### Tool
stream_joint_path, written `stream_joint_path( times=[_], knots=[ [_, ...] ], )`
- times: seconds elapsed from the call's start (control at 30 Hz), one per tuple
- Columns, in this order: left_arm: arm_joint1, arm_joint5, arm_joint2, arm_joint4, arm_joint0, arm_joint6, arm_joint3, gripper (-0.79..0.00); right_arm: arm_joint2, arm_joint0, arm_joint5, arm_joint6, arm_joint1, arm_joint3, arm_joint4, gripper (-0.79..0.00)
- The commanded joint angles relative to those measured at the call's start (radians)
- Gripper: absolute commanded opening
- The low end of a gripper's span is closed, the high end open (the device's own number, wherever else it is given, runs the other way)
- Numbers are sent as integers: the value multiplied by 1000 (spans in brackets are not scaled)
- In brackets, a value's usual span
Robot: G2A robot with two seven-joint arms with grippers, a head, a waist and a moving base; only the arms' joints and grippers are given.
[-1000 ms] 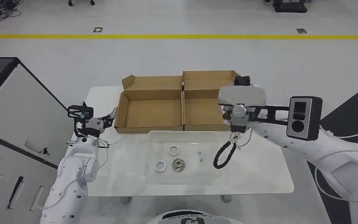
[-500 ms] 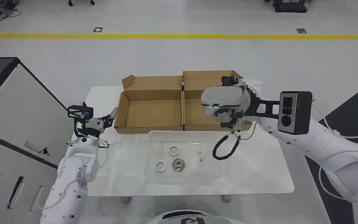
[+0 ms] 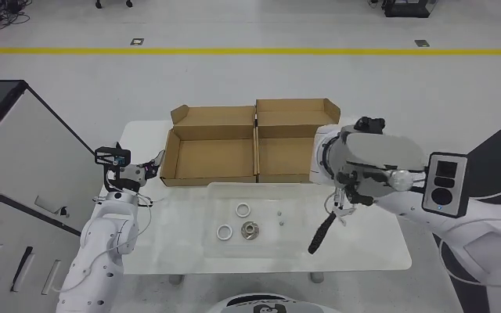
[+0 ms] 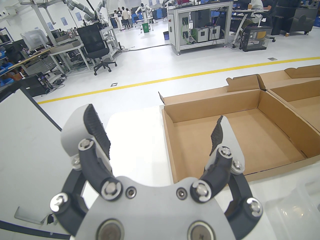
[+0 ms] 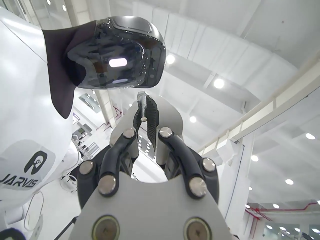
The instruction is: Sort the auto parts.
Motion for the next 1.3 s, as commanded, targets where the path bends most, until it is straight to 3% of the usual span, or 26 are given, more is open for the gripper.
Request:
stream_joint_path(
  times=[0.0,0.27,0.67,0.77,1.27],
  knots=[
    [0,0,0,0,0,0,0,0,-13,9,6,-6,-2,2,-11,-785],
    [0,0,0,0,0,0,0,0,-39,44,-43,44,14,74,-42,-785],
    [0,0,0,0,0,0,0,0,3,58,-286,287,61,165,-78,-785],
    [0,0,0,0,0,0,0,0,27,43,-303,304,66,147,-67,-785],
    [0,0,0,0,0,0,0,0,81,-36,-175,175,43,26,-4,-785]
  ],
)
